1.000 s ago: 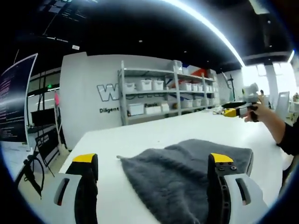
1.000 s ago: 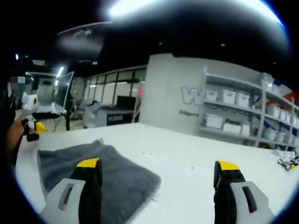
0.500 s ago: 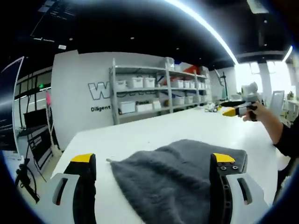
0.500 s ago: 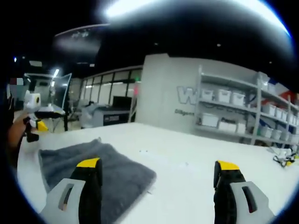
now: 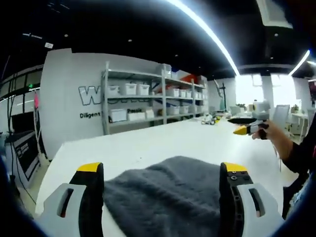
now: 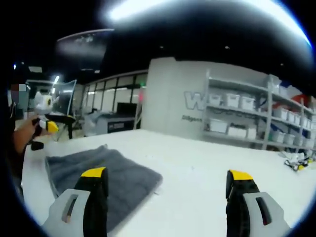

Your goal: Open the folded towel by lifting each exposed corner and separating the folded layers until the towel lies flat within the target outline without major curled edges

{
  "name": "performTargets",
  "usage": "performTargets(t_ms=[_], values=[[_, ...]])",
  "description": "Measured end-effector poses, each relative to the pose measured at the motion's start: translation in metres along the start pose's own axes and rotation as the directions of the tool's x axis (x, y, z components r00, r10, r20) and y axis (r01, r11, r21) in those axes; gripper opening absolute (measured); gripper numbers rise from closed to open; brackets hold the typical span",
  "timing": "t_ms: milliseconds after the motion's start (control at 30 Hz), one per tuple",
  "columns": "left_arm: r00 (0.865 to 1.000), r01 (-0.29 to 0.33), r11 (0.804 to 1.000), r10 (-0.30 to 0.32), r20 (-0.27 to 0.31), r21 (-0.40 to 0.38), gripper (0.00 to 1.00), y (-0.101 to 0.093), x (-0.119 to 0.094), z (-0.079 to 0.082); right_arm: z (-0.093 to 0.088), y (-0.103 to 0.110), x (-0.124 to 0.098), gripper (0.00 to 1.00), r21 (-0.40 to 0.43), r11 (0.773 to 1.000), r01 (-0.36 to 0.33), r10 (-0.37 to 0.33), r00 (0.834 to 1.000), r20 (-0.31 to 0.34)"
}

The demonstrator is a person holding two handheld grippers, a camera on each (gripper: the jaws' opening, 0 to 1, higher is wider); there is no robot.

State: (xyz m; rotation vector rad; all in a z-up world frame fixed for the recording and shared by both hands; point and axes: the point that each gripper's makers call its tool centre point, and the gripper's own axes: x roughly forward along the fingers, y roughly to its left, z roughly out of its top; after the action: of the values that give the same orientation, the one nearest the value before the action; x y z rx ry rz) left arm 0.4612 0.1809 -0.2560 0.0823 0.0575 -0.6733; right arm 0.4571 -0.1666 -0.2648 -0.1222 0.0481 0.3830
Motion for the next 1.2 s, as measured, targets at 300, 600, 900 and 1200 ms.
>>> performTargets(t_ms=[300,600,900,1200], values=[[0.999,0.033,0.992,-0.029,-0.030,0.120,0.93,-0.002,0.024,0.020,0.006,0.006,-0.024,1.00,-0.030,0.999,0.029,-0.029,0.999,0.026],[0.992,0.118,0.984,-0.109,-0.068,0.137,1.00,-0.022,0.052,0.037,-0.001,0.011,-0.034,1.00,-0.031,1.000,0.001,0.000,1.000,0.028],[0.957,0.231,0.967,-0.205,-0.204,0.110,1.00,-0.039,0.077,0.040,-0.011,0.013,-0.033,1.00,-0.032,0.999,0.009,-0.010,1.000,-0.018],[0.951,0.245,0.931,-0.177,-0.252,0.270,0.91,-0.035,0.103,0.048,-0.021,0.018,-0.032,0.99,-0.029,0.999,0.017,-0.017,1.000,-0.021]])
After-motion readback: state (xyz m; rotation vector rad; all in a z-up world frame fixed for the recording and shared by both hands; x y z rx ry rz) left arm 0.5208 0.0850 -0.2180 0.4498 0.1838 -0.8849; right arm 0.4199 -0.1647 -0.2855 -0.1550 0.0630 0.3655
